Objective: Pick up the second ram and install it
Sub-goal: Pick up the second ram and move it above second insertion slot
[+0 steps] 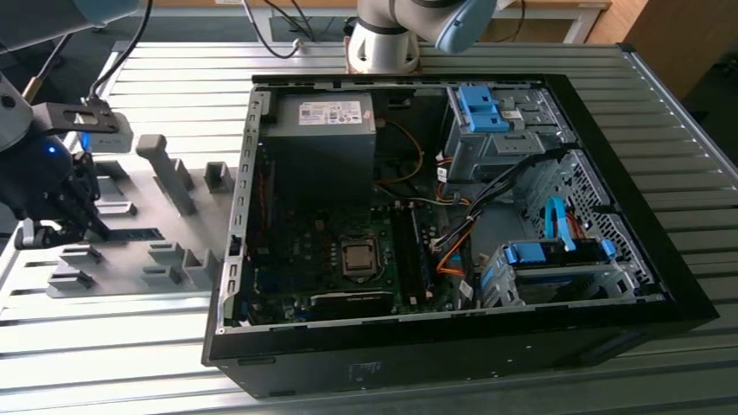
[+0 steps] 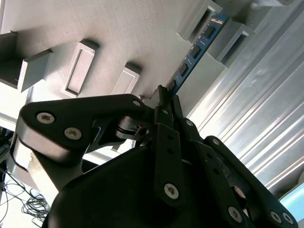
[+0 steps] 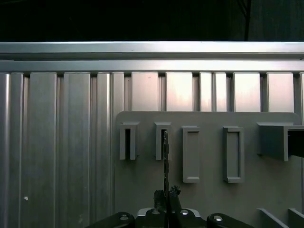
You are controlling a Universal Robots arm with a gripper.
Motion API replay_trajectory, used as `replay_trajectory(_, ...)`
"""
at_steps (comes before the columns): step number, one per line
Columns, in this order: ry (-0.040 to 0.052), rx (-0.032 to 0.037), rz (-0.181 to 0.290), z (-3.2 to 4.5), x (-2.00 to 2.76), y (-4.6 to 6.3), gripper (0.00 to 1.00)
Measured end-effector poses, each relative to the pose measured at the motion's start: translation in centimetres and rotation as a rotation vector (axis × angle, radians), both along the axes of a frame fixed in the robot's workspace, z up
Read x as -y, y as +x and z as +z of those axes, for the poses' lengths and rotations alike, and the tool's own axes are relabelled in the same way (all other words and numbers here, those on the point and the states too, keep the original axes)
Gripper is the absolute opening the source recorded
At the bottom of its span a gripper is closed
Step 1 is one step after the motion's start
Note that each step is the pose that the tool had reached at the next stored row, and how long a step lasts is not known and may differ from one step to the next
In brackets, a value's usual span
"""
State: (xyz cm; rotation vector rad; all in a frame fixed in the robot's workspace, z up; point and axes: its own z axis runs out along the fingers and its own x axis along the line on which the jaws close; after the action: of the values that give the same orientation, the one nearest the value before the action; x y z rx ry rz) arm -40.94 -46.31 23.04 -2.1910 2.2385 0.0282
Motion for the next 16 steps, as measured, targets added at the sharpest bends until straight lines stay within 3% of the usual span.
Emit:
replay_trajectory(10,-0.0015,0.0,0.0,0.51,-0.01,0.0,0.14)
replay_trajectory(16,-0.0014,0.0001,0.0,1.59,-0.03,0.0,0.14)
